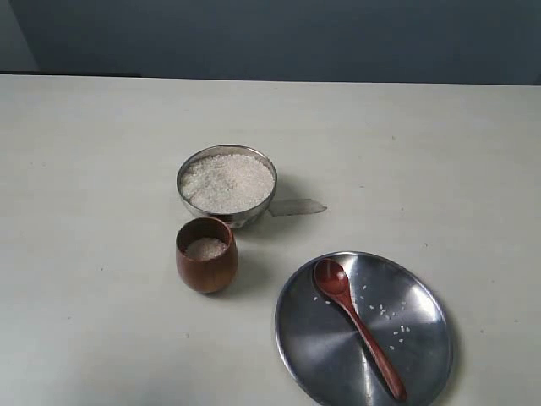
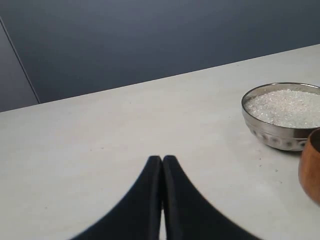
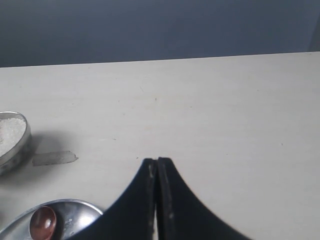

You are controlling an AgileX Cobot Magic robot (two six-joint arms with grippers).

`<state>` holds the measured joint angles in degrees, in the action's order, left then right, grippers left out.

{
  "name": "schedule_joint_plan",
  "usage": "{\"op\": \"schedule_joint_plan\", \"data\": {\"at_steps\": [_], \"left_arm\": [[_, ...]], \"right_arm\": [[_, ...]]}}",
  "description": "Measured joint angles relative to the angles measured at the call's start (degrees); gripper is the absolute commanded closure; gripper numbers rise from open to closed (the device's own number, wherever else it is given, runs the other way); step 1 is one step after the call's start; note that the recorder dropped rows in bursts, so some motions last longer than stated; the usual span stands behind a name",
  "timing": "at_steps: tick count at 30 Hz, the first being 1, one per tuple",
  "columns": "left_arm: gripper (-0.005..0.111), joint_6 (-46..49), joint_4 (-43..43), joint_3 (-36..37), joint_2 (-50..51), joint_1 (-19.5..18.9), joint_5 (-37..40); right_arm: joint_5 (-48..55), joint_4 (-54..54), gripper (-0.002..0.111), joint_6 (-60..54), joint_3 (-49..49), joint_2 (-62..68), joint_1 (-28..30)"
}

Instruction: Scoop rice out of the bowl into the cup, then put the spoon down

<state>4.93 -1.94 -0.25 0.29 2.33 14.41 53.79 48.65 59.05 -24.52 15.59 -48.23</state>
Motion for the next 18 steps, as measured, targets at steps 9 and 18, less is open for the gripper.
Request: {"op": "schedule_joint_plan", "data": {"at_steps": [9, 18], "left_arm": [[0.106, -3.38, 0.0, 0.0, 0.0, 0.0, 0.0], [0.106, -3.15, 0.0, 0.0, 0.0, 0.0, -0.22]], "right_arm": [[0.0, 0.0, 0.108, 0.0, 0.0, 0.0, 0.0], [0.0, 0.0, 0.108, 0.0, 0.0, 0.0, 0.0]]}}
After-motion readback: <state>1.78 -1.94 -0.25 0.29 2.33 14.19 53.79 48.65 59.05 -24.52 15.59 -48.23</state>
